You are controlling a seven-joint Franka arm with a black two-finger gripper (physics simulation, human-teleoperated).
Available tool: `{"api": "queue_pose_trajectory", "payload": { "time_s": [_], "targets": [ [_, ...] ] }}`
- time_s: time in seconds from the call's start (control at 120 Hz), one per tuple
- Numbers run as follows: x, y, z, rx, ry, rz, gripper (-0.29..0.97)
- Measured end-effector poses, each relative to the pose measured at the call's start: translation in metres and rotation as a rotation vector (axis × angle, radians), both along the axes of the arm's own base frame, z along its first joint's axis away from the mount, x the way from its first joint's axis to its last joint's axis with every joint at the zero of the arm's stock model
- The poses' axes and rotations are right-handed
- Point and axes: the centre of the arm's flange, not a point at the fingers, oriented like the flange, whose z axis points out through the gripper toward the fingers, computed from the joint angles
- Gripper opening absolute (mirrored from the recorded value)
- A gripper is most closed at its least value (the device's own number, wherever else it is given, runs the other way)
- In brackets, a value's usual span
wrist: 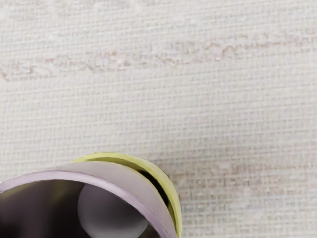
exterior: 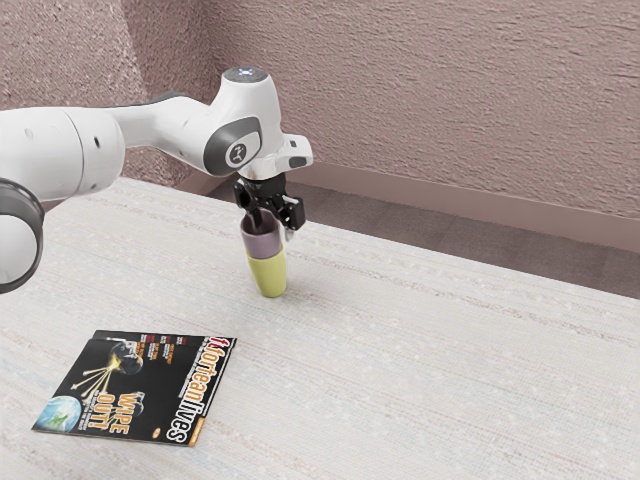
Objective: Place the left cup onto the right cup
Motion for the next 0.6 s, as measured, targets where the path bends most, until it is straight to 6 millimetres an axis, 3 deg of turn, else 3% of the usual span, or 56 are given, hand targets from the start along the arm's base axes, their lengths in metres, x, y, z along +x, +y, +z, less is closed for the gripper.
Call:
{"api": "queue_pose_trajectory", "payload": {
  "time_s": [0.175,0.375,0.433,0.525,0.6],
  "targets": [
    [-0.005,-0.008,0.035,0.000,-0.038,-0.006,0.62],
    [-0.037,-0.017,0.128,-0.025,-0.070,0.026,0.66],
    [-0.052,-0.006,0.157,-0.018,-0.061,0.058,0.66],
    [-0.080,0.031,0.196,-0.018,-0.032,0.148,0.67],
    [-0.111,0.044,0.227,-0.011,-0.020,0.188,0.67]
  ]
}}
